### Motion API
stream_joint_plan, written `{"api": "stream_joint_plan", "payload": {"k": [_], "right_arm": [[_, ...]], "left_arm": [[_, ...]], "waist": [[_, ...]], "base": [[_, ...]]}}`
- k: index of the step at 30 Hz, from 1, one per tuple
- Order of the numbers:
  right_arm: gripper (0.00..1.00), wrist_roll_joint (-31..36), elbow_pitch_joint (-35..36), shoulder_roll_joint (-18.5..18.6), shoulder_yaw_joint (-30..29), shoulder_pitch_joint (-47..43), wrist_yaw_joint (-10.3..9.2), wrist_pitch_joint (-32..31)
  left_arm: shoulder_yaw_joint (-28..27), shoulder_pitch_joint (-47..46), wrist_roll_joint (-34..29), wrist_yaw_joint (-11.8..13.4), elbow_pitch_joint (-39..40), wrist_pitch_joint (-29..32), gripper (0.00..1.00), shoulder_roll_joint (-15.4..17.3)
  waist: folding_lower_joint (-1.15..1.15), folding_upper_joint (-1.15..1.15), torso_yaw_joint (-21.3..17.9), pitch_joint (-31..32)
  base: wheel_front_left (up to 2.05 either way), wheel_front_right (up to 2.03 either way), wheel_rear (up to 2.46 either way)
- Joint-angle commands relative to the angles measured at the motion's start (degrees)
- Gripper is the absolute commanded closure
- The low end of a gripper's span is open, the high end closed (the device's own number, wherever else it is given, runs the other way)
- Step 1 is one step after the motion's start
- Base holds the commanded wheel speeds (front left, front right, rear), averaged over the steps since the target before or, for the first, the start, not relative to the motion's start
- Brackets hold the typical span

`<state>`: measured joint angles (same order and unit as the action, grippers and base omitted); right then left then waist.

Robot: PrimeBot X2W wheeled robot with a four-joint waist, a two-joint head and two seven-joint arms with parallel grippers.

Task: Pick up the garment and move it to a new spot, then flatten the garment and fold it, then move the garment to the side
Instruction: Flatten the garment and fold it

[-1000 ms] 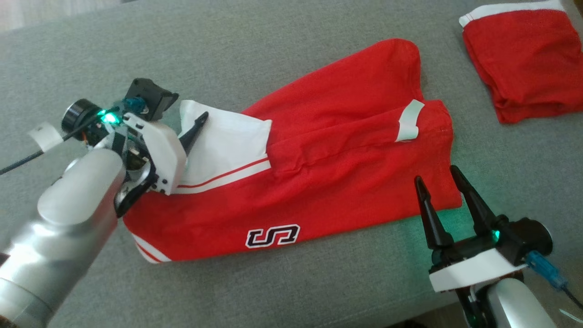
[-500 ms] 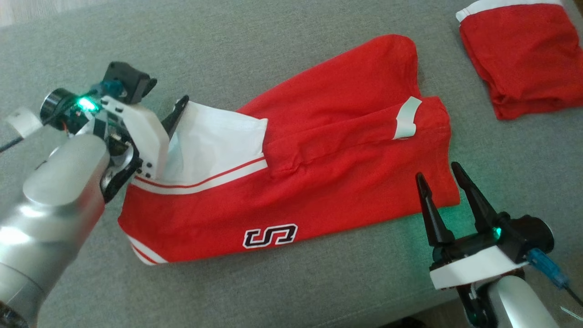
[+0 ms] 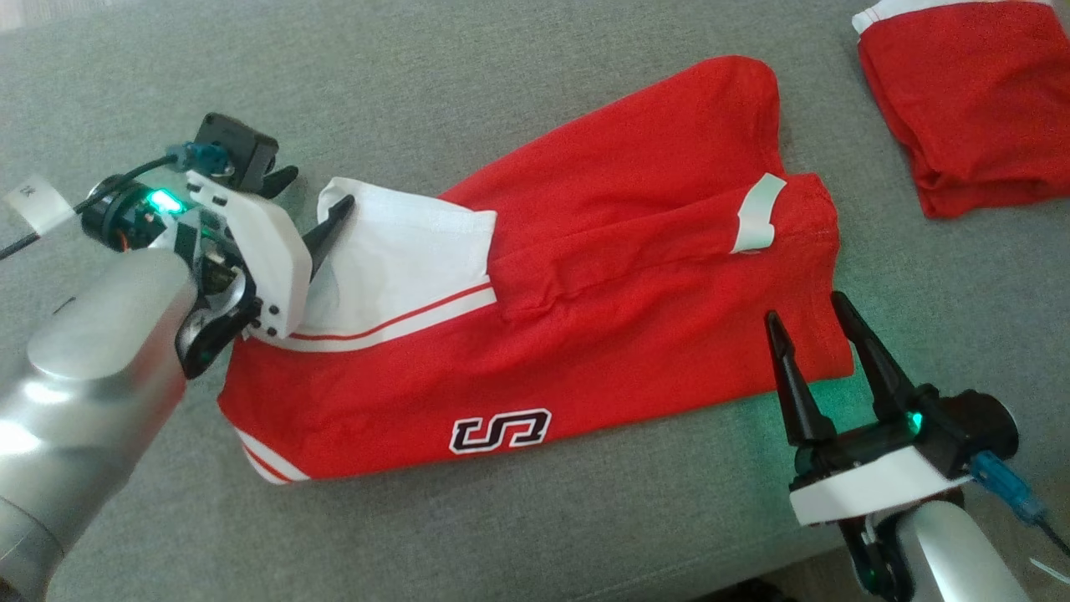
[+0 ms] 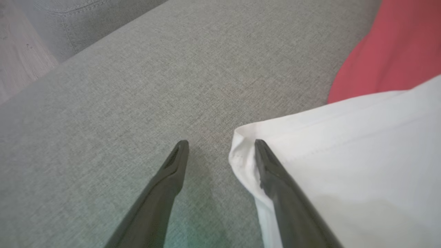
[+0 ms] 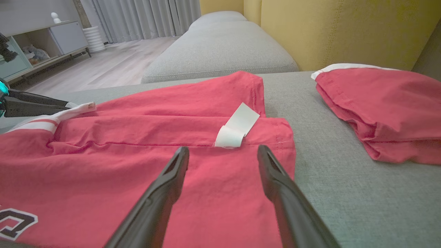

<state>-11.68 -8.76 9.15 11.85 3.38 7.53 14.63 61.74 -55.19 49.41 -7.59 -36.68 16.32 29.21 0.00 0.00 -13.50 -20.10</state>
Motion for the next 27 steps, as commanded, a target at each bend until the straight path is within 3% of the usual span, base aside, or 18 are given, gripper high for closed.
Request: {"api": "stream_joint_plan", "payload": {"k": [1, 2, 3, 4, 16, 22, 27], "right_arm": [[0.0, 0.1, 1.9, 0.4, 0.8, 1.2, -0.04, 0.4], [0.0, 0.1, 1.9, 0.4, 0.8, 1.3, -0.04, 0.4], [0.0, 0.1, 1.9, 0.4, 0.9, 1.3, -0.04, 0.4], [0.0, 0.2, 1.8, 0.4, 0.9, 1.4, -0.04, 0.4], [0.0, -2.4, 1.0, 3.4, 0.1, 2.0, -0.04, 0.4], [0.0, -13.4, -7.4, 9.9, 2.8, 6.0, -0.04, 0.0], [0.0, -23.1, -12.6, 14.5, 6.9, 11.3, -0.04, -3.9]], "left_arm": [[-1.7, -2.4, 0.3, 0.1, 1.1, 0.0, 0.0, 2.1], [-1.6, -2.4, 0.7, 0.1, 1.2, 0.0, 0.0, 2.0], [-1.5, -2.3, 1.0, 0.1, 1.4, -0.1, 0.28, 1.9], [-1.2, -2.3, 1.6, 0.1, 1.8, -0.4, 1.0, 1.9], [1.8, -4.5, 0.0, 0.1, 3.5, -8.8, 1.0, 3.4], [2.2, -5.4, -2.0, 0.1, 3.1, -13.1, 1.0, 3.4], [2.8, -5.7, -2.2, 0.1, 3.4, -13.7, 1.0, 3.2]], "waist": [[0.0, 0.0, 0.0, -0.1], [0.0, 0.0, 0.0, -0.1], [0.0, 0.0, 0.0, -0.1], [0.0, 0.0, 0.0, -0.1], [0.0, 0.0, 1.0, 2.5], [0.0, 0.0, 2.3, 3.8], [0.0, 0.0, 3.4, 4.0]], "base": [[0.0, 0.0, 0.0], [0.0, 0.0, 0.0], [0.0, 0.0, 0.0], [0.0, 0.0, 0.0], [0.0, 0.0, 0.0], [0.0, 0.0, 0.0], [0.0, 0.0, 0.0]]}}
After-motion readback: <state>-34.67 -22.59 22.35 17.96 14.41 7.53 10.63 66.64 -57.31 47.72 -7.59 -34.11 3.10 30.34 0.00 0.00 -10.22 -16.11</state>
